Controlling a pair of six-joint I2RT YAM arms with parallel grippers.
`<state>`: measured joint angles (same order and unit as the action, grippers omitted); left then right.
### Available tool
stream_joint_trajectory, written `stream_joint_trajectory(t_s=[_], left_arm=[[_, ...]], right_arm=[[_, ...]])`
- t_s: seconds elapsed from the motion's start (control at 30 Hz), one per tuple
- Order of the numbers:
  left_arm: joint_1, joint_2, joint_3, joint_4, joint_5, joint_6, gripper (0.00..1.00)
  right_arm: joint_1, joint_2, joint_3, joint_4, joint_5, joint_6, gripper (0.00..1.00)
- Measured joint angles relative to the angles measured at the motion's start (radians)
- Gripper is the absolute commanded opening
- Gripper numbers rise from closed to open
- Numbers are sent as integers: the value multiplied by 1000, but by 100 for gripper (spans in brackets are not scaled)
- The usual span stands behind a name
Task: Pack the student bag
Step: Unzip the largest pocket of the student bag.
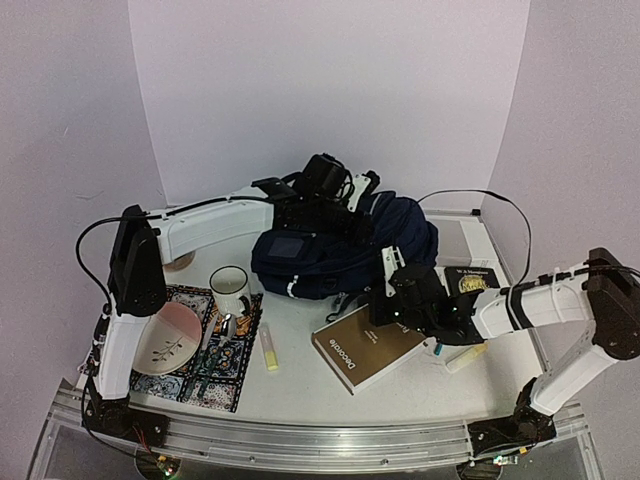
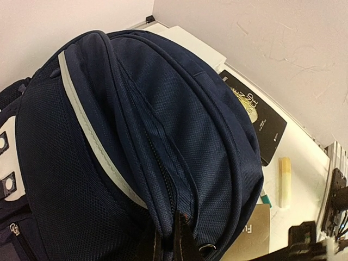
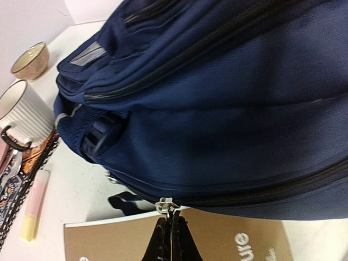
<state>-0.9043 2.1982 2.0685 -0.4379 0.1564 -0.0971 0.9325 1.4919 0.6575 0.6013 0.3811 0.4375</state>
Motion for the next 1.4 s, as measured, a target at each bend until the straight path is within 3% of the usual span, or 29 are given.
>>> stream_joint_trajectory(t_s=[0.33, 0.83, 1.1, 1.17, 1.4], left_arm=[[0, -6, -69, 45, 53, 212, 0], [46, -38, -249, 107, -54, 562, 0], [110, -111, -331, 132, -61, 575, 0], [109, -123, -334, 133, -41, 548, 0], [101, -149, -341, 131, 26, 435, 0]], right_arm=[[0, -211, 27, -310, 83, 6, 0], [0, -262, 190, -566, 22, 8, 0], [0, -197, 250, -580, -62, 6, 0], [0, -156, 250, -566, -83, 8, 11], [0, -64, 246, -419, -146, 60, 24]])
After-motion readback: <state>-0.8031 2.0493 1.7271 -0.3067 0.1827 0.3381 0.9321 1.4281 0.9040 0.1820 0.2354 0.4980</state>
